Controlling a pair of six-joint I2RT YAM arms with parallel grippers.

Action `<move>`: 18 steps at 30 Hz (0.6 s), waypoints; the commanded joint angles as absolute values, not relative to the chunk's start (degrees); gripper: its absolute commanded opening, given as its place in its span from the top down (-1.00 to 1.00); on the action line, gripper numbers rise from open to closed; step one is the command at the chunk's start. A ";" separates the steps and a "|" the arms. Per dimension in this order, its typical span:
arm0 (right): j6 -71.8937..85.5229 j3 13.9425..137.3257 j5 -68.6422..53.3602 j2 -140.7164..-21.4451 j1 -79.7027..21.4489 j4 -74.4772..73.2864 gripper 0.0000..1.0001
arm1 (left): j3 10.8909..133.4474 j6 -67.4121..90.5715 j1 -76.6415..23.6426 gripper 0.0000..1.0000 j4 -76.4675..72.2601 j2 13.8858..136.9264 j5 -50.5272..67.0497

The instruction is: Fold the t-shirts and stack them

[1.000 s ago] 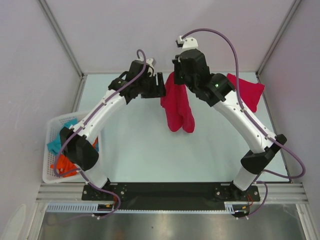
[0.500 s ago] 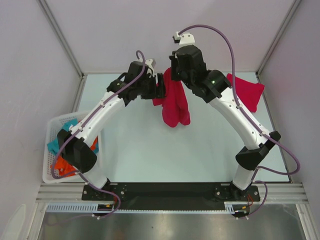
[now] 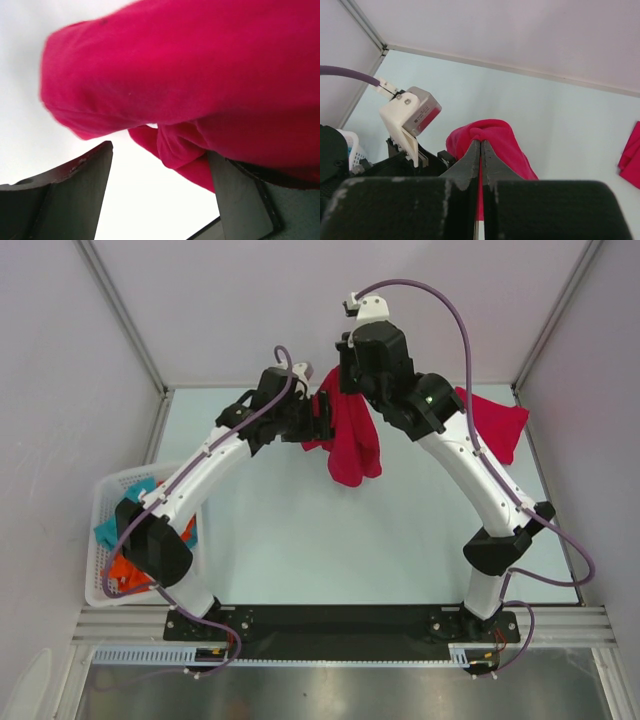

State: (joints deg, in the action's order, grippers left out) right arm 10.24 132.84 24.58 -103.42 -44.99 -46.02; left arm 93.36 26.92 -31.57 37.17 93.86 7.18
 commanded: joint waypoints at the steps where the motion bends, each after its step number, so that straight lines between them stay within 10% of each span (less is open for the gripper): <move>1: 8.70 137.28 25.58 -103.71 -45.44 -44.65 1.00 | 91.67 27.25 -32.52 -0.61 32.87 91.76 9.58; 11: 9.05 137.64 25.58 -103.01 -45.79 -45.09 1.00 | 90.53 27.60 -33.22 -0.53 30.94 92.90 9.23; 14: 9.05 137.55 25.66 -102.83 -45.88 -45.18 1.00 | 90.44 27.60 -33.22 -0.23 30.41 92.90 9.84; 18: 9.32 137.46 25.75 -102.74 -45.97 -45.18 1.00 | 90.79 27.51 -33.22 1.00 30.23 93.69 10.81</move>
State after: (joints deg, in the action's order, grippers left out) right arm 10.00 134.41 24.82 -104.12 -45.50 -46.96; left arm 90.67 27.44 -32.84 32.67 93.86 9.19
